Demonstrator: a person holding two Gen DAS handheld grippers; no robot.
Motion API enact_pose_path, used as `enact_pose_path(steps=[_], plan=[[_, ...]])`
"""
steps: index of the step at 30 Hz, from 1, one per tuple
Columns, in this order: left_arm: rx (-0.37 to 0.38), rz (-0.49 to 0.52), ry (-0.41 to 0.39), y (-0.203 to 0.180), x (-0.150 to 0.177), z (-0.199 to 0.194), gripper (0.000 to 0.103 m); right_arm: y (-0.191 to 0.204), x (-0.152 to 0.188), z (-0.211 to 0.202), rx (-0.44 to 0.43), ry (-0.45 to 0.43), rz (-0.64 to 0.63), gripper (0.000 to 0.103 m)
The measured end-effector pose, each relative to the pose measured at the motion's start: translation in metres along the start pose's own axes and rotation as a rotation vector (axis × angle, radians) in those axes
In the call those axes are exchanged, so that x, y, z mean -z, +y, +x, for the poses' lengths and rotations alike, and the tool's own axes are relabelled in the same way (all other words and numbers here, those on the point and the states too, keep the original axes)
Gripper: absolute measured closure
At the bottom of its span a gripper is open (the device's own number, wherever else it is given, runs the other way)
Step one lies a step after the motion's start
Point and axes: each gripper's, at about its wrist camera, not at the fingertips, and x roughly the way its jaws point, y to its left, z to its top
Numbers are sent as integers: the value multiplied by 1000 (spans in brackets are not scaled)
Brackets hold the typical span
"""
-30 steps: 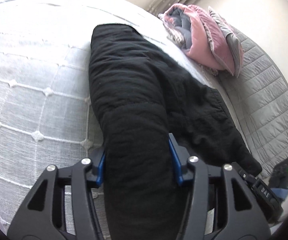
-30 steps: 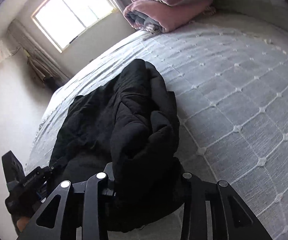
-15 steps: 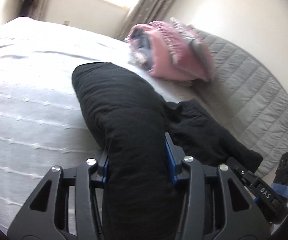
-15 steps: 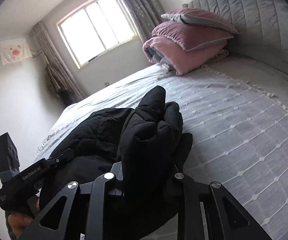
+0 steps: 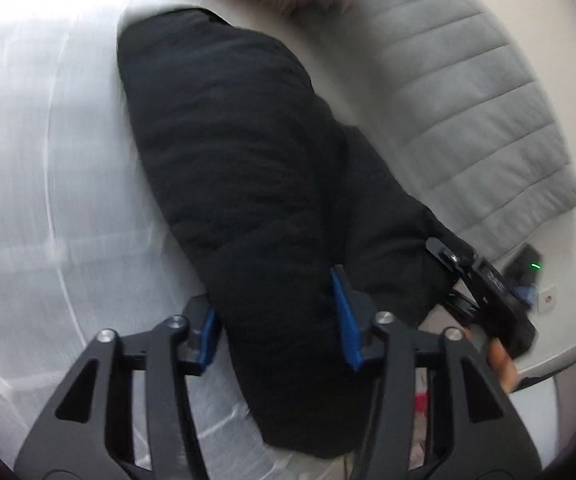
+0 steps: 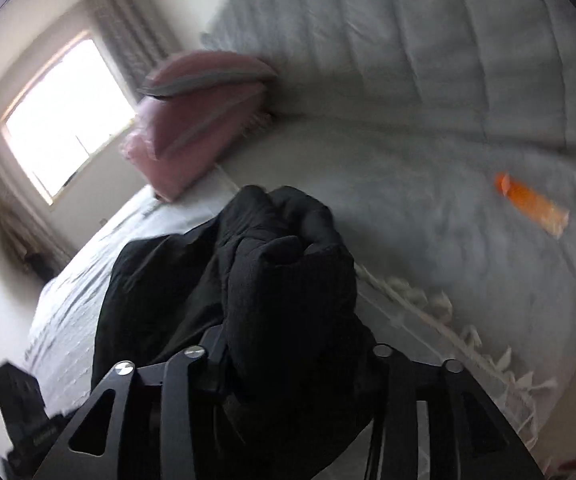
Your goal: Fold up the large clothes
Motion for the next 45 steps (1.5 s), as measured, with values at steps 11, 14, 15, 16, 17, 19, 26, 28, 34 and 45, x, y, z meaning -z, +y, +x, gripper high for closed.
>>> enact_pose_path(steps=[11,14,15,16,17,19,26,28,34,45], plan=[[-126,230,-153,-1,2,-94,45,-51,17,-63,-86,-268,232,19],[-295,287,-159,-12,19,-104,42,-8,40,-82,-54,-247,37,19],[-346,314,-168,-13,30,-110,39,4,53,-88,-52,-240,-17,19],[-394,340,-180,-15,41,-117,32,24,69,-96,-42,-231,-73,19],[-420,358,-191,-17,50,-122,25,39,86,-101,-31,-223,-123,19],[-465,399,-218,-23,71,-138,23,68,128,-116,-25,-223,-216,19],[-520,503,-328,-48,128,-210,9,130,229,-160,10,-283,-337,19],[-505,524,-358,-55,142,-228,6,138,250,-177,39,-308,-348,18],[-491,579,-400,-70,178,-271,5,152,291,-222,76,-348,-386,14],[-432,583,-458,-43,210,-315,1,171,346,-261,204,-403,-403,0]])
